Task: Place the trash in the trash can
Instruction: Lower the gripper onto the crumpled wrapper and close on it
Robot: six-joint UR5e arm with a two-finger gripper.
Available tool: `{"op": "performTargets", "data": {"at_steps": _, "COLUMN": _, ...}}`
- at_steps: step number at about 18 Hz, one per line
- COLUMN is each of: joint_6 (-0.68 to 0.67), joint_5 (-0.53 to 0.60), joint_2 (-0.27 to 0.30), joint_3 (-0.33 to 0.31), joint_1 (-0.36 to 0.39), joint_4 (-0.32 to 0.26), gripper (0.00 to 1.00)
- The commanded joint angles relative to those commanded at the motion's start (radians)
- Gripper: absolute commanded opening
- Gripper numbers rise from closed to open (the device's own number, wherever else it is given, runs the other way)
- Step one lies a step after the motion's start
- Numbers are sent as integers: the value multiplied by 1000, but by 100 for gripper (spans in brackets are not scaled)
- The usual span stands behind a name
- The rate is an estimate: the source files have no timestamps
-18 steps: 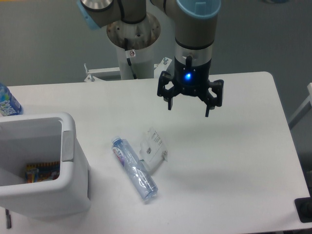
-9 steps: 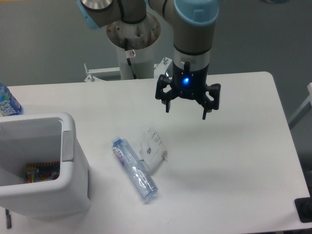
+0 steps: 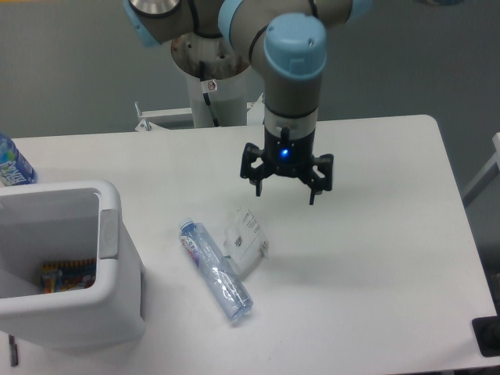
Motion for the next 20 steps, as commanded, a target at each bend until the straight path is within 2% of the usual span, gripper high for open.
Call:
{"op": "performTargets", "data": {"at_steps": 4, "joint_6": -6, "joint_5": 0, "joint_2": -95, "joint_3": 3, "joint_1": -49, "joint_4": 14, "gripper": 100}}
{"op": "performTargets", "data": {"at_steps": 6, "joint_6": -9, "joint_5": 2, "joint_2": -120, "joint_3": 1, "joint_1": -58, "joint_4": 60, "gripper": 100}}
{"op": "performTargets", "data": {"at_steps": 7, "joint_6": -9, "joint_5": 0, "joint_2": -123, "joint_3": -6, "joint_1": -58, "joint_4": 80, "gripper": 100}}
{"op": "performTargets", "data": {"at_steps": 10, "joint_6": -6, "joint_5": 5, "joint_2": -147, "joint_3": -29, "joint_1": -74, "joint_4": 92, "gripper": 100}}
{"op": "performTargets", "data": {"at_steps": 20, "joint_6": -6, "joint_5": 20, "joint_2": -178, "joint_3": -28, "joint_1": -78, "joint_4": 120, "gripper": 100}}
